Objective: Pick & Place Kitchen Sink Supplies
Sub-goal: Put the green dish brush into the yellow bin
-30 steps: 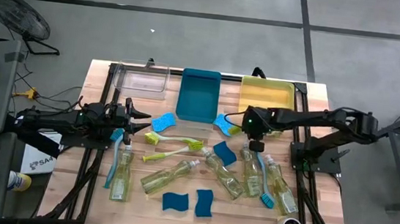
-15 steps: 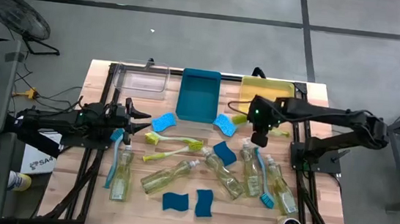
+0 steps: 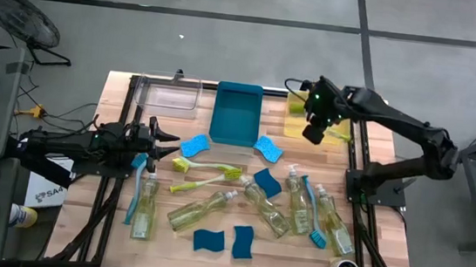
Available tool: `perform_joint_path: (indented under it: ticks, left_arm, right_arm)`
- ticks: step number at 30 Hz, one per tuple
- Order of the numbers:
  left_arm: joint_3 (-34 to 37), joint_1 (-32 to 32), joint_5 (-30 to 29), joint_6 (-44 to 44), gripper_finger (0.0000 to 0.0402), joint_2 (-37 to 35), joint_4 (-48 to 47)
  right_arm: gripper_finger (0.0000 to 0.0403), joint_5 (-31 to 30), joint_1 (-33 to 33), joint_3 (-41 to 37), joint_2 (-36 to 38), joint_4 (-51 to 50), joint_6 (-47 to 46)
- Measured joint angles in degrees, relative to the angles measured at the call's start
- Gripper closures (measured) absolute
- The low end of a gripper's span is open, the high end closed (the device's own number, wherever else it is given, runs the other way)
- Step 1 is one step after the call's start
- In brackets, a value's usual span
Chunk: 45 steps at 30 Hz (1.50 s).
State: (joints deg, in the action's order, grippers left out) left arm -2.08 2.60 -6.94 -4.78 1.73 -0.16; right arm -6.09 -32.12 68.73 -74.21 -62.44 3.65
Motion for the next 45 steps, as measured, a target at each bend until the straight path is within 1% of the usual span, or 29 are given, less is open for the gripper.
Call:
perform_joint_path:
  ticks: [6,12,19,26,30,34,37,40,45]
  left_arm:
    - [0.02,0.01,0.00,0.00,0.0247,0.00,0.01]
    - [-0.01,-0.01,0.00,0.01,0.0247,-0.01,0.01]
    - [0.00,-0.01,0.00,0.01,0.0247,0.00,0.00]
    - [-0.01,-0.01,0.00,-0.01,0.0247,0.00,0.02]
    - [-0.01,0.00,0.00,0.01,0.0247,-0.01,0.01]
    - [-0.01,0.00,0.00,0.00,0.0247,0.00,0.02]
    - [0.00,0.01,0.00,0.01,0.0247,0.00,-0.01]
    - [-0.01,-0.01,0.00,-0.01,0.0247,0.00,0.02]
    - [-0.01,0.00,0.00,0.00,0.0247,0.00,0.00]
  right_arm:
    - [0.0377,0.00,-7.10,-0.02,-4.31,4.00,3.02]
    - [0.0399,-0.04,-11.46,-0.02,-8.21,8.17,4.34]
    - [0.0400,0.00,-12.61,-0.02,-11.34,8.47,4.35]
    - [0.0400,0.05,-12.56,-0.20,-11.61,8.41,4.34]
    - [0.0400,1.36,-12.56,-0.20,-11.61,8.53,2.79]
    - [0.0386,4.44,-12.58,-0.20,-12.37,8.64,-0.42]
    - [0.0365,5.67,-12.56,-0.22,-13.59,8.83,-5.61]
    - [0.0327,6.29,-12.61,-0.22,-15.32,9.63,-10.96]
    - [0.0241,4.42,-13.37,-0.22,-18.44,9.85,-19.41]
